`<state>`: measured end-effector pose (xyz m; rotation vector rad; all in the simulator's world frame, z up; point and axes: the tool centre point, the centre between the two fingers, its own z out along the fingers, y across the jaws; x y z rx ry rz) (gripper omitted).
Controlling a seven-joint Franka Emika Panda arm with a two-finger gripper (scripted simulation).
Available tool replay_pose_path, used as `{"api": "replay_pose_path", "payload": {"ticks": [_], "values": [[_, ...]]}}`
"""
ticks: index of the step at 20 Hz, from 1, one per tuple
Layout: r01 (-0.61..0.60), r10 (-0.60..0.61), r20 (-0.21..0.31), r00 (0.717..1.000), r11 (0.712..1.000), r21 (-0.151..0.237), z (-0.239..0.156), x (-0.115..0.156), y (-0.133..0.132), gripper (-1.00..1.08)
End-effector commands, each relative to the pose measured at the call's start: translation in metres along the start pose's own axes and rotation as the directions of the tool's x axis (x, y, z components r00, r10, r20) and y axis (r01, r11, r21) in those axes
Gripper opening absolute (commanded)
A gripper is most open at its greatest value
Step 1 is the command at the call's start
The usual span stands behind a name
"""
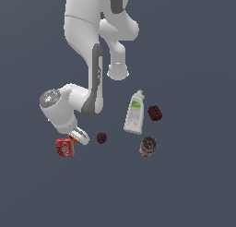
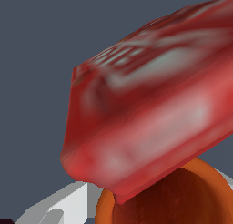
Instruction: Pick up a designated object from a clutter of objects.
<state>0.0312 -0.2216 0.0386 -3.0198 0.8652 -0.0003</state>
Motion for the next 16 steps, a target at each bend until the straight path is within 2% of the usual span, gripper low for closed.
{"api": "replay_pose_path", "payload": {"ticks": [1,9,16], "values": [[0.000,0.000,0.000,1.000,1.000,0.000,-0.001,0.000,0.000,-1.00],[0.000,0.000,0.000,1.000,1.000,0.000,-0.028,-0.003,-0.006,-1.00],[0.000,0.000,0.000,1.000,1.000,0.000,-0.084,-0.010,-0.019,-1.00]]}}
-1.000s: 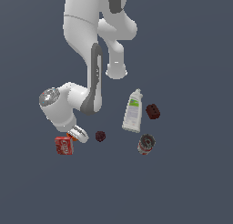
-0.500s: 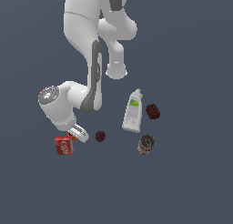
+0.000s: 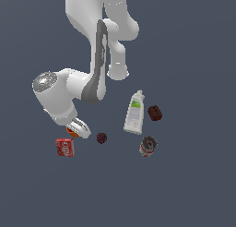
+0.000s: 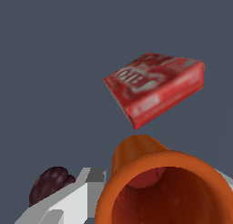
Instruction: Pick up a designated object from a clutter of objects.
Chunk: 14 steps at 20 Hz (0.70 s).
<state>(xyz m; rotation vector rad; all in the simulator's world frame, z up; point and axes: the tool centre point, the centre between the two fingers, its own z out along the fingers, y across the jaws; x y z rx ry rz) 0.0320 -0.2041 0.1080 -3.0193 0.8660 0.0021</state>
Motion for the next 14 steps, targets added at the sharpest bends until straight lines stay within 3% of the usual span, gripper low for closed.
{"api": "replay_pose_path", "payload": {"ticks": [1,14], "values": [[0.000,0.000,-0.002,1.000,1.000,0.000,-0.025,-0.002,-0.005,-1.00],[-0.001,0.001,-0.002,1.000,1.000,-0.002,-0.178,-0.018,-0.038,-1.00]]}}
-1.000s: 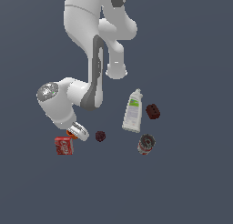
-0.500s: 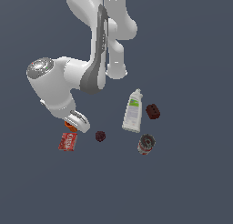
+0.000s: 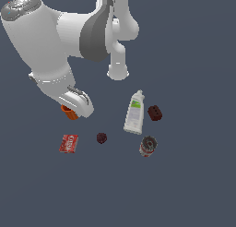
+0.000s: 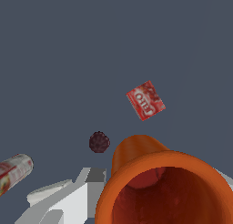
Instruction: Pick up a designated object from a clutter of objects.
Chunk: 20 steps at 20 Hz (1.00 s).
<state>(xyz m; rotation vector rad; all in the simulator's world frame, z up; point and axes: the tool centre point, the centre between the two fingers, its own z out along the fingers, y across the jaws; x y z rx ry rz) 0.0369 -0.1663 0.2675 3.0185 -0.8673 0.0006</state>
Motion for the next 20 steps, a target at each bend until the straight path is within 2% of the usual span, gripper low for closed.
{"api": "replay_pose_path", "payload": {"ticks": [1,10,20], "values": [[0.000,0.000,0.000,1.000,1.000,-0.001,-0.029,-0.003,-0.006,-1.00],[0.000,0.000,0.000,1.000,1.000,-0.001,-0.109,-0.009,-0.025,-1.00],[0.002,-0.002,0.001,1.000,1.000,0.001,-0.143,-0.009,-0.034,-1.00]]}}
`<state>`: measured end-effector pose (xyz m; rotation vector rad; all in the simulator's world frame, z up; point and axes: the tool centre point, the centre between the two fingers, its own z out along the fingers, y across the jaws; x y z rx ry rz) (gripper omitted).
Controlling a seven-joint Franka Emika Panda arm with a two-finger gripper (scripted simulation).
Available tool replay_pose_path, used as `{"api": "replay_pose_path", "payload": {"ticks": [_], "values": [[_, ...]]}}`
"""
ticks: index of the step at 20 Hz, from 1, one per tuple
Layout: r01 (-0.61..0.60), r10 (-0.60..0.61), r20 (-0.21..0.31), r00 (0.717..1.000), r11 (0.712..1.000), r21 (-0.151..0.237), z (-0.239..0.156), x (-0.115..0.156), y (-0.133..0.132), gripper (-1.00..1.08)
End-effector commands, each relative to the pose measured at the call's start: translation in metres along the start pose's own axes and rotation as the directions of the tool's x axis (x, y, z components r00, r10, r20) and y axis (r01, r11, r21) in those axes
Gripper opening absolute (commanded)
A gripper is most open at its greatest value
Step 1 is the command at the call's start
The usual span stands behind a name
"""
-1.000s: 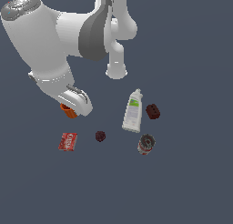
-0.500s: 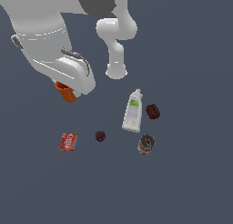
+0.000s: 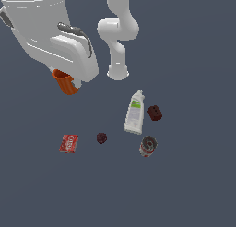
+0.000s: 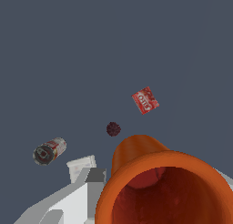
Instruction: Pick up a designated object from a clutter of objects.
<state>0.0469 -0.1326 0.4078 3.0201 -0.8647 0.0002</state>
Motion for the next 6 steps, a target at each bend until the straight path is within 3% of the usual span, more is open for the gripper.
{"api": "replay_pose_path", "payload": {"ticks": [1,6], "values": [[0.000,0.000,0.000,1.000,1.000,0.000,-0.0036,0.0002,-0.0009,-1.00],[0.000,0.000,0.000,1.000,1.000,0.000,-0.0012,0.0009,-0.0005,-1.00]]}}
